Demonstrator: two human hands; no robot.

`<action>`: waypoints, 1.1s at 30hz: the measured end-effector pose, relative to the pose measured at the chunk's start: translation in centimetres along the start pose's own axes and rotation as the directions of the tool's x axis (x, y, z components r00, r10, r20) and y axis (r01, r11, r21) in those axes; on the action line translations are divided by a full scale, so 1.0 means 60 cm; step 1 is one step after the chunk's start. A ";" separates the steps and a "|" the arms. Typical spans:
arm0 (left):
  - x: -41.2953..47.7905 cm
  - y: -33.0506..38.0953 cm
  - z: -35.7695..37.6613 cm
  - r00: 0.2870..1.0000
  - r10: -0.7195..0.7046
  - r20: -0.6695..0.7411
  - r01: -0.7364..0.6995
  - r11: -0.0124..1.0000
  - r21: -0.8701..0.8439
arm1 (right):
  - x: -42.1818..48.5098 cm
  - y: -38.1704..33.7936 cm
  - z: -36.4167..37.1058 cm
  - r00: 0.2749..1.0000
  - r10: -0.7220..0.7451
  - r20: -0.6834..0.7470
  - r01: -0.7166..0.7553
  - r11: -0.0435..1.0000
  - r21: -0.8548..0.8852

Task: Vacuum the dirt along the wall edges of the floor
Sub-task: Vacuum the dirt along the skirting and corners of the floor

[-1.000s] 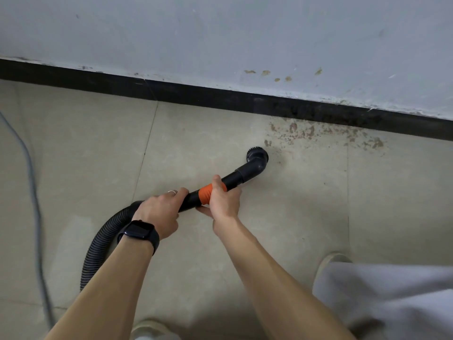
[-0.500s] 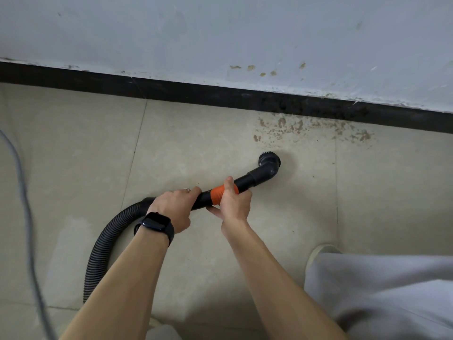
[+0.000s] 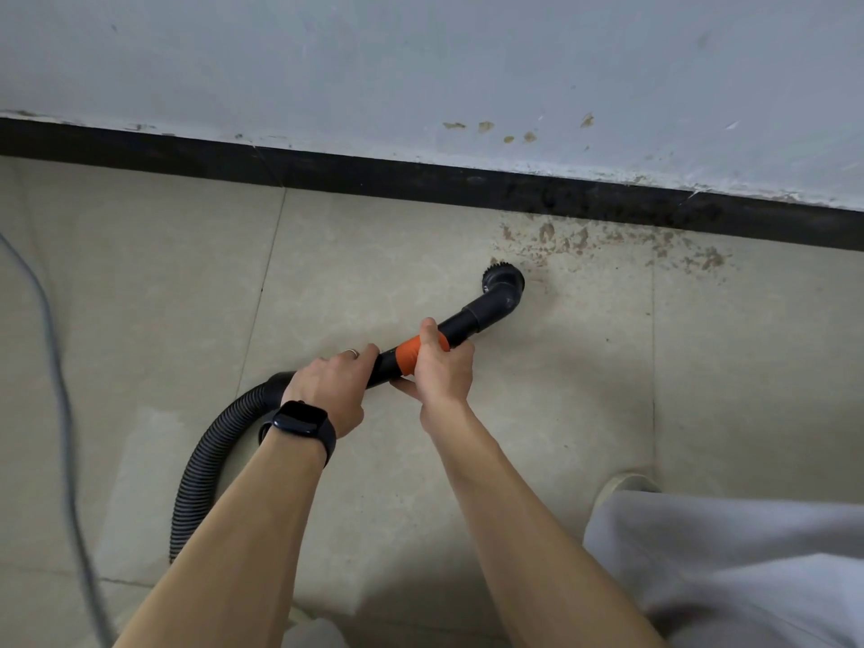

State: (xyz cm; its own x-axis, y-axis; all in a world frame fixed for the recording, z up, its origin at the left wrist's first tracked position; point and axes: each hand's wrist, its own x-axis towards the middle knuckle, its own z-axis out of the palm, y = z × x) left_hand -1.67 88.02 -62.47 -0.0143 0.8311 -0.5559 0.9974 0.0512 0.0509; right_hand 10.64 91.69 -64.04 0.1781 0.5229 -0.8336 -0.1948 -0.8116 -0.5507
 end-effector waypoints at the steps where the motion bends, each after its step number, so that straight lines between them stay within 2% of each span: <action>1: 0.000 0.000 -0.001 1.000 -0.006 -0.005 0.006 1.000 -0.001 | 0.002 -0.002 0.001 1.000 -0.005 0.006 0.005 1.000 -0.006; 33: 0.068 0.033 -0.003 0.995 -0.002 -0.101 -0.002 0.999 -0.039 | 0.075 -0.078 0.007 0.994 -0.111 -0.016 0.107 0.984 -0.140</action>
State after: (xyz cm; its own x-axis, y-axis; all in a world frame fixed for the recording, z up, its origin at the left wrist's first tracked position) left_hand 0.26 91.60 -64.51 -0.0230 0.8828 -0.4693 0.9939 0.0710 0.0848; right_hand 11.95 97.95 -65.20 0.2137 0.6052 -0.7668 -0.0379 -0.7792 -0.6256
